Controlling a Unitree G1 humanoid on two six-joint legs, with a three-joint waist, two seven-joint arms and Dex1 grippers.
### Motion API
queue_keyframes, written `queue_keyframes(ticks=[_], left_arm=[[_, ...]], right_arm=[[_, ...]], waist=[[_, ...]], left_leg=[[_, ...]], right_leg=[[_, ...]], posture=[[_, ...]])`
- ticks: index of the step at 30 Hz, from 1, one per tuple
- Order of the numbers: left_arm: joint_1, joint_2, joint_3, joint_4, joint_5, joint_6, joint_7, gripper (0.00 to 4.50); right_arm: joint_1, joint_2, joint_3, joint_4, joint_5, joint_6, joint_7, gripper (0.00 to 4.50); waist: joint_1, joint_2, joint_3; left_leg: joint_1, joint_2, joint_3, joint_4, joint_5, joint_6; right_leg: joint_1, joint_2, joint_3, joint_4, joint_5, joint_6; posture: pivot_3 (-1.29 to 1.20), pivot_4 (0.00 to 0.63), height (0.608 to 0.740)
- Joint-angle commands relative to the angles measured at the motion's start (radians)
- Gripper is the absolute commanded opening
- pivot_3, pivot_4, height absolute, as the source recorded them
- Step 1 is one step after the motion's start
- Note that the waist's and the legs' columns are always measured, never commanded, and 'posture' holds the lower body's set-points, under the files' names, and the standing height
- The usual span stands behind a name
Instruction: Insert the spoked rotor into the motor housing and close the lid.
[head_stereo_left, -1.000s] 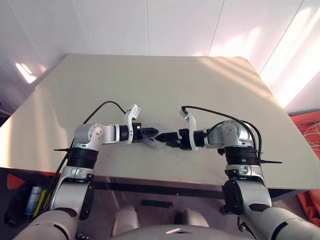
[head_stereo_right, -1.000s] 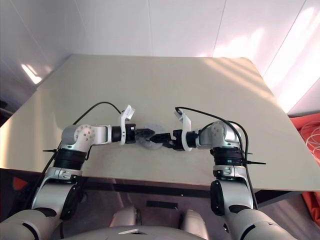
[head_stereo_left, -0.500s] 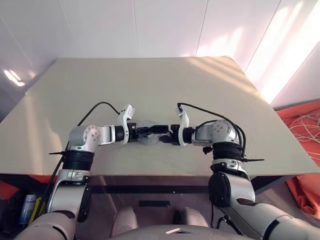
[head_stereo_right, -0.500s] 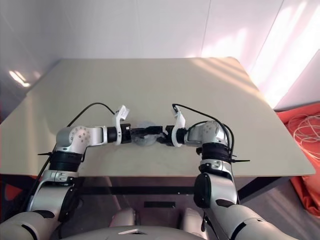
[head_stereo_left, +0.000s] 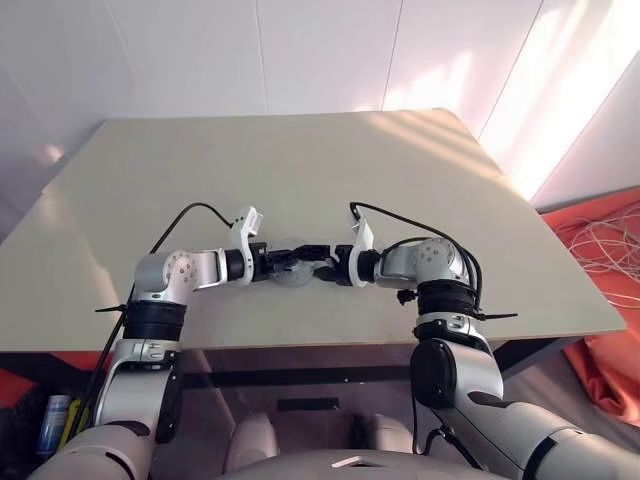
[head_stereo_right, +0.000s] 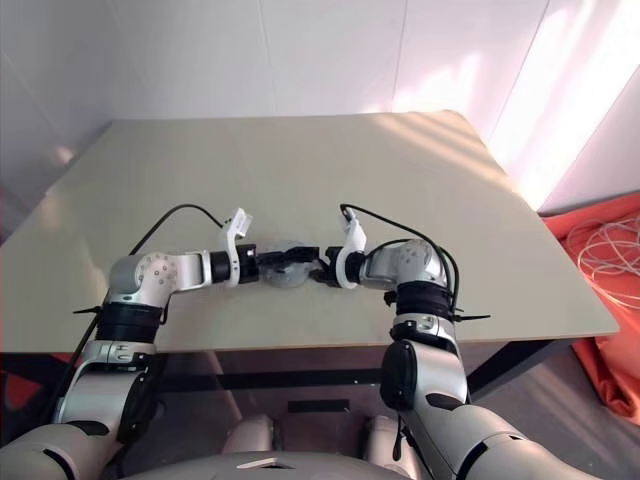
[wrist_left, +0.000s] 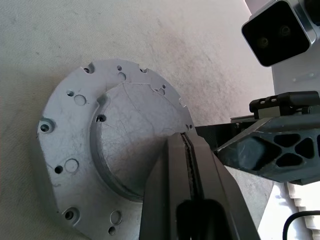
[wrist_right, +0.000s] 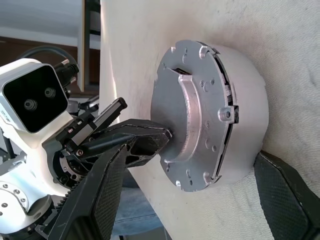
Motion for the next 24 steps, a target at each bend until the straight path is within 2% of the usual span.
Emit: queue_keyframes(ticks=[1, 2, 3, 4, 5, 6, 7, 8, 9, 10, 11, 14, 24], left_arm=[[0.037, 0.023, -0.013, 0.04, 0.043, 0.017, 0.035, 0.0], [0.039, 0.023, -0.012, 0.038, 0.042, 0.017, 0.035, 0.0], [0.041, 0.023, -0.011, 0.037, 0.042, 0.016, 0.036, 0.0], [0.043, 0.022, -0.01, 0.035, 0.041, 0.017, 0.038, 0.0], [0.045, 0.02, -0.009, 0.032, 0.04, 0.017, 0.04, 0.0], [0.048, 0.017, -0.008, 0.028, 0.039, 0.017, 0.043, 0.0], [0.051, 0.014, -0.007, 0.025, 0.039, 0.017, 0.046, 0.0], [0.053, 0.012, -0.008, 0.022, 0.04, 0.015, 0.049, 0.0], [0.054, 0.01, -0.007, 0.021, 0.042, 0.014, 0.052, 0.0], [0.054, 0.009, -0.004, 0.021, 0.042, 0.013, 0.055, 0.0], [0.052, 0.01, -0.001, 0.022, 0.042, 0.012, 0.056, 0.0], [0.05, 0.015, 0.005, 0.027, 0.044, 0.01, 0.053, 0.0], [0.081, 0.037, 0.018, -0.013, 0.018, 0.057, 0.035, 0.0]], right_arm=[[-0.043, -0.018, -0.01, -0.014, 0.008, -0.062, -0.034, 4.49], [-0.045, -0.019, -0.01, -0.009, 0.011, -0.066, -0.035, 4.49], [-0.047, -0.018, -0.011, -0.006, 0.015, -0.07, -0.037, 4.49], [-0.05, -0.017, -0.012, -0.002, 0.02, -0.073, -0.039, 4.49], [-0.053, -0.015, -0.015, 0.003, 0.026, -0.076, -0.042, 4.49], [-0.057, -0.012, -0.019, 0.009, 0.033, -0.081, -0.046, 4.49], [-0.063, -0.009, -0.025, 0.017, 0.039, -0.086, -0.05, 4.49], [-0.068, -0.006, -0.028, 0.023, 0.044, -0.091, -0.053, 4.49], [-0.072, -0.005, -0.027, 0.026, 0.046, -0.095, -0.054, 4.49], [-0.075, -0.003, -0.026, 0.029, 0.048, -0.098, -0.056, 4.49], [-0.076, -0.003, -0.023, 0.031, 0.048, -0.1, -0.057, 4.49], [-0.077, -0.006, -0.018, 0.037, 0.049, -0.106, -0.057, 4.49], [-0.058, -0.036, 0.021, 0.005, 0.063, -0.038, -0.028, 4.49]], waist=[[-0.003, 0.009, 0.005], [0.004, 0.012, 0.009], [0.009, 0.002, 0.008], [0.02, -0.019, 0.004], [0.033, -0.025, 0.004], [0.051, -0.02, 0.002], [0.069, -0.012, -0.003], [0.077, -0.003, -0.01], [0.08, 0.0, -0.013], [0.081, -0.003, -0.015], [0.08, -0.004, -0.016], [0.076, -0.006, -0.017], [0.06, -0.007, -0.018]], left_leg=[[0.001, 0.008, -0.002, -0.005, -0.001, 0.001], [0.001, 0.012, -0.002, -0.006, -0.001, 0.001], [-0.001, 0.014, 0.002, -0.01, -0.001, 0.001], [0.0, 0.011, 0.017, -0.01, -0.001, 0.001], [0.009, 0.009, 0.036, -0.01, -0.001, 0.001], [0.015, -0.003, 0.036, -0.008, -0.002, -0.005], [0.007, -0.004, 0.027, -0.009, -0.011, -0.01], [-0.004, -0.007, 0.014, -0.018, -0.008, -0.013], [-0.01, -0.002, 0.007, -0.022, 0.005, -0.028], [-0.016, 0.0, 0.004, -0.021, 0.025, -0.03], [-0.02, 0.0, 0.003, -0.017, 0.022, -0.027], [-0.023, -0.001, 0.003, -0.017, 0.019, -0.025], [-0.021, 0.0, 0.003, -0.017, 0.014, -0.023]], right_leg=[[0.007, -0.003, -0.014, -0.011, 0.0, 0.0], [0.01, -0.004, -0.02, -0.014, 0.0, 0.0], [0.01, -0.005, -0.014, 0.008, -0.002, 0.002], [0.012, -0.007, 0.012, 0.059, -0.023, -0.002], [0.011, -0.005, 0.043, 0.086, -0.026, -0.002], [-0.004, -0.003, 0.052, 0.09, -0.033, -0.009], [-0.008, -0.001, 0.055, 0.087, -0.035, -0.01], [-0.015, 0.006, 0.054, 0.082, -0.035, -0.01], [-0.019, 0.015, 0.053, 0.078, -0.034, -0.01], [-0.023, 0.021, 0.051, 0.082, -0.03, -0.014], [-0.024, 0.023, 0.051, 0.082, -0.026, -0.016], [-0.023, 0.026, 0.051, 0.074, -0.02, -0.022], [-0.016, 0.025, 0.051, 0.063, -0.017, -0.019]], posture=[[0.0, 0.0, 0.74], [0.0, 0.0, 0.74], [0.0, 0.0, 0.74], [0.0, 0.0, 0.74], [0.0, 0.0, 0.74], [0.0, 0.0, 0.74], [0.0, 0.0, 0.74], [0.0, 0.0, 0.74], [0.0, 0.0, 0.74], [0.0, 0.0, 0.74], [0.0, 0.0, 0.74], [0.0, 0.0, 0.74], [0.0, 0.0, 0.74]])
